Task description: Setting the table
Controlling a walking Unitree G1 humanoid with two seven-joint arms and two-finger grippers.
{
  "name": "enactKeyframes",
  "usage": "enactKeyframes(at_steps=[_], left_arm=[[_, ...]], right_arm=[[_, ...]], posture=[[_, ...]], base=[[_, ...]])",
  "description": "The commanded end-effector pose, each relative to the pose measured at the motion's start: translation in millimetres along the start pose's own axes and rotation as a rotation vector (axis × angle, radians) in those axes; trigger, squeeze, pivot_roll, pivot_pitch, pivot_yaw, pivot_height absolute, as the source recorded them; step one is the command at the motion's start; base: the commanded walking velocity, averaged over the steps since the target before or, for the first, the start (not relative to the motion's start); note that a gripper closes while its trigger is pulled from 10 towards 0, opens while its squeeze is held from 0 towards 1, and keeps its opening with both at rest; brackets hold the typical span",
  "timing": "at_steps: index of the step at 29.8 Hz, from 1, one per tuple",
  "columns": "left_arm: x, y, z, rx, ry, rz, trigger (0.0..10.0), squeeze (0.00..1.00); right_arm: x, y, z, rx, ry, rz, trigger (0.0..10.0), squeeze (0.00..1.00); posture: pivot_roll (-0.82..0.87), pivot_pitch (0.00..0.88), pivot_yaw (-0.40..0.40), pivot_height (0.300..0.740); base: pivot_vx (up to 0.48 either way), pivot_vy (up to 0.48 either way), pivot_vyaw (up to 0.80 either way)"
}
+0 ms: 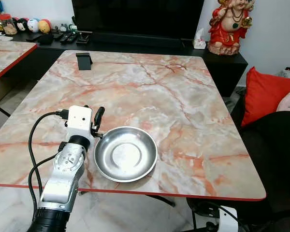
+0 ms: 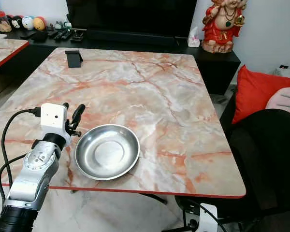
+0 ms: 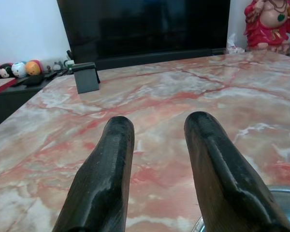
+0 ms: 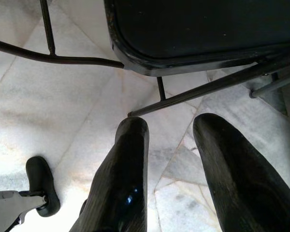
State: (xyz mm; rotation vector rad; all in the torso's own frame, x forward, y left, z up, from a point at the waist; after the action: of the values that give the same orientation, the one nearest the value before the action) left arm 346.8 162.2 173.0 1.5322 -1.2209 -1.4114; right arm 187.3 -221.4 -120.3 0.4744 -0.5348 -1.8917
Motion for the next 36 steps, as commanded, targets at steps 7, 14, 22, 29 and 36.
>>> enactKeyframes(at_steps=[7,14,22,29,36], left_arm=[[-2.7,4.7,-3.3,0.027,0.015,-0.001,10.0,0.00],[-3.2,4.7,-3.1,0.030,0.018,0.005,10.0,0.00],[-2.0,5.9,-4.3,0.036,0.014,0.009,10.0,0.00],[-2.5,7.2,-4.9,0.041,0.020,0.013,10.0,0.00],[-3.6,7.1,-6.1,0.041,0.027,0.016,10.0,0.00]], right_arm=[[2.0,0.3,0.5,0.014,-0.005,-0.025,10.0,0.00],[1.8,-0.8,0.7,0.011,0.001,-0.024,10.0,0.00],[0.7,-2.0,0.9,0.008,0.006,-0.021,10.0,0.00],[0.8,-2.4,0.9,0.004,0.008,-0.014,10.0,0.00],[0.7,-0.4,0.5,0.006,0.010,-0.009,10.0,0.00]], posture=[[0.12,0.000,-0.048,0.740],[0.12,0.000,-0.048,0.740],[0.13,0.000,-0.045,0.740],[0.13,0.000,-0.047,0.740],[0.14,0.000,-0.051,0.740]], base=[[0.000,0.334,0.00],[0.000,0.344,0.00],[0.000,0.370,0.00],[0.000,0.382,0.00],[0.000,0.384,0.00]])
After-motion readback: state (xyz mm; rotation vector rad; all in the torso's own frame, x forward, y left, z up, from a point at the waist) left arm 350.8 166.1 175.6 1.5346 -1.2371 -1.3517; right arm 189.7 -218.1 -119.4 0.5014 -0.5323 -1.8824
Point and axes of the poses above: a point about 5 cm out from each wrist's last joint towards the gripper, its own z axis pointing back from the gripper into the wrist, its own y axis along the axis of the wrist's last joint, x = y × z, the point moved 4 cm from there along -z, pointing out of the wrist towards the gripper, and after that the axes turned 9 degrees about -z, right-handed, at the moved point
